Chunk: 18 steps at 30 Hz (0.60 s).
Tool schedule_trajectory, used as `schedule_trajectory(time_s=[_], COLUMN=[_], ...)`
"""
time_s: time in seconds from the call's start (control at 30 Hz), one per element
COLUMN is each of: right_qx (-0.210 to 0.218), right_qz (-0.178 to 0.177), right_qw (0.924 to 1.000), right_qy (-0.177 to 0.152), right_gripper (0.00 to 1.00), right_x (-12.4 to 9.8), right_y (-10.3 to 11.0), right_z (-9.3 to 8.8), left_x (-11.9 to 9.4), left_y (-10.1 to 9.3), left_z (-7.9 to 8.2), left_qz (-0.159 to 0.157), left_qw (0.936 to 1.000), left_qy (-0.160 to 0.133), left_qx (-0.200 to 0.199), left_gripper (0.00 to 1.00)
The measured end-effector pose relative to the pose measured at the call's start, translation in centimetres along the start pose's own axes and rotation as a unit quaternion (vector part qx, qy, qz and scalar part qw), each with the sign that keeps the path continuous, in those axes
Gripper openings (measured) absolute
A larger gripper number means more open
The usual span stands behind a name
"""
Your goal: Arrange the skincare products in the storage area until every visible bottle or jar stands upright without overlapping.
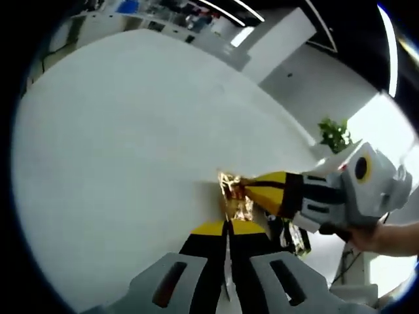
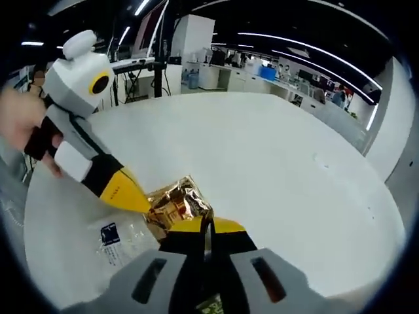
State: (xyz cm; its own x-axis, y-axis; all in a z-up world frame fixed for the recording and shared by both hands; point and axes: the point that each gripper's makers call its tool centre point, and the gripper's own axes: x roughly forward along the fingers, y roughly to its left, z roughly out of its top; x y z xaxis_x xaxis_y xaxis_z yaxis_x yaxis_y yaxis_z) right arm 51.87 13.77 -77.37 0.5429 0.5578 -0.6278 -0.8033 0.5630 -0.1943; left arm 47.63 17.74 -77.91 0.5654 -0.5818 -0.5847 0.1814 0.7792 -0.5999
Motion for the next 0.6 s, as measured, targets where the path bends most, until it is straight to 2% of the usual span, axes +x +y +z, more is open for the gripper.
schedule_trajectory(time_s=[0.33, 0.6], right_qx=[-0.035, -0.056], right_qz=[-0.008, -0.015], right_qw=[0.9993, 0.9982], right_qy=[0.012, 0.013], right_gripper=[0.03, 0.03], right_x=[0.39, 0.45], right_y=[-0.03, 0.06], right_z=[-0.39, -0.42], left_x=[0.29, 0.21], left_y=[0.2, 0.04], left_z=[0.01, 0.06], left_qz=[0.011, 0.025], left_qw=[0.9995, 0.9971], left_qy=[0.001, 0.002], left_qx=[0.029, 0.071], left_gripper=[0.0, 0.0])
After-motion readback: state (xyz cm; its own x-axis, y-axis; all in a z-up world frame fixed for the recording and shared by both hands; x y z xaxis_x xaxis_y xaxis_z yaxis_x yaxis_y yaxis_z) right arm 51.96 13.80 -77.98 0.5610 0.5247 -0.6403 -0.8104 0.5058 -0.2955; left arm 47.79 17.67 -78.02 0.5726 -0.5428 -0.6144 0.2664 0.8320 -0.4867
